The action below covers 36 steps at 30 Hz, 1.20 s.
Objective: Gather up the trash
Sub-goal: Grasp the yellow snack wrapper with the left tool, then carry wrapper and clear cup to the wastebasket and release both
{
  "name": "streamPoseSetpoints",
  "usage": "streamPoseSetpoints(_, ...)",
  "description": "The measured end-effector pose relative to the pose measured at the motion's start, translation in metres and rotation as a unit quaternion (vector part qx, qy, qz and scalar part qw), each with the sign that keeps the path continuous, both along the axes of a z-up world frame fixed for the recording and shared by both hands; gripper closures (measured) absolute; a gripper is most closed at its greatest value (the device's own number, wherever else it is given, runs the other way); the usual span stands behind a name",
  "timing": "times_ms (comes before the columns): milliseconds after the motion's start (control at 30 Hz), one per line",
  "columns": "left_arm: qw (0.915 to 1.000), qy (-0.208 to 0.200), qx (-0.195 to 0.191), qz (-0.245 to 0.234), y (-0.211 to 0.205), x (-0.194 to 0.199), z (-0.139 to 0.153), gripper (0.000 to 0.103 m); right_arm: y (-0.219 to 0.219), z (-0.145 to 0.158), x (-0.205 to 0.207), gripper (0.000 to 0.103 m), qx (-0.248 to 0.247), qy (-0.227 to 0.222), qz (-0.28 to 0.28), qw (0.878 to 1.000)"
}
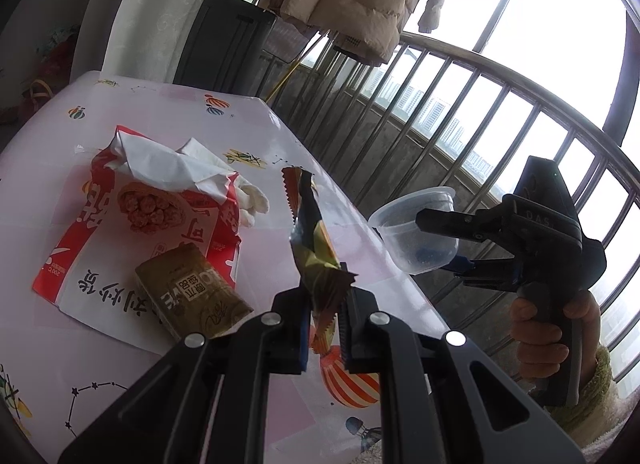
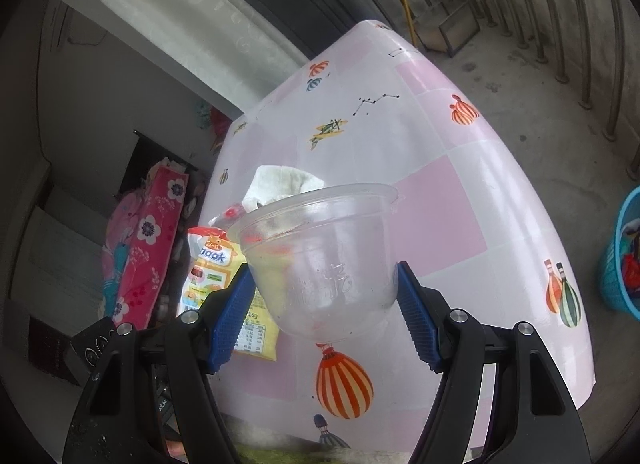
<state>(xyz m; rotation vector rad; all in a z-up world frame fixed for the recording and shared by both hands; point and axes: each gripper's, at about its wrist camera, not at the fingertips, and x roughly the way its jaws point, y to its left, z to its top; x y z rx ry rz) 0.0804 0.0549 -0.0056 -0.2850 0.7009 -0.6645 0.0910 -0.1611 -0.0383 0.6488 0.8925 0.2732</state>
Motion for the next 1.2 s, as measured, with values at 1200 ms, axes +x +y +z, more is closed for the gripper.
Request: streamPoseSetpoints(1200, 0.9954, -0.013, 0.002, -0.095, -0.064, 0.007, 0.049, 0.092, -0.087, 0.030, -0.063, 0.037, 0.020, -0.067, -0.145, 0.987)
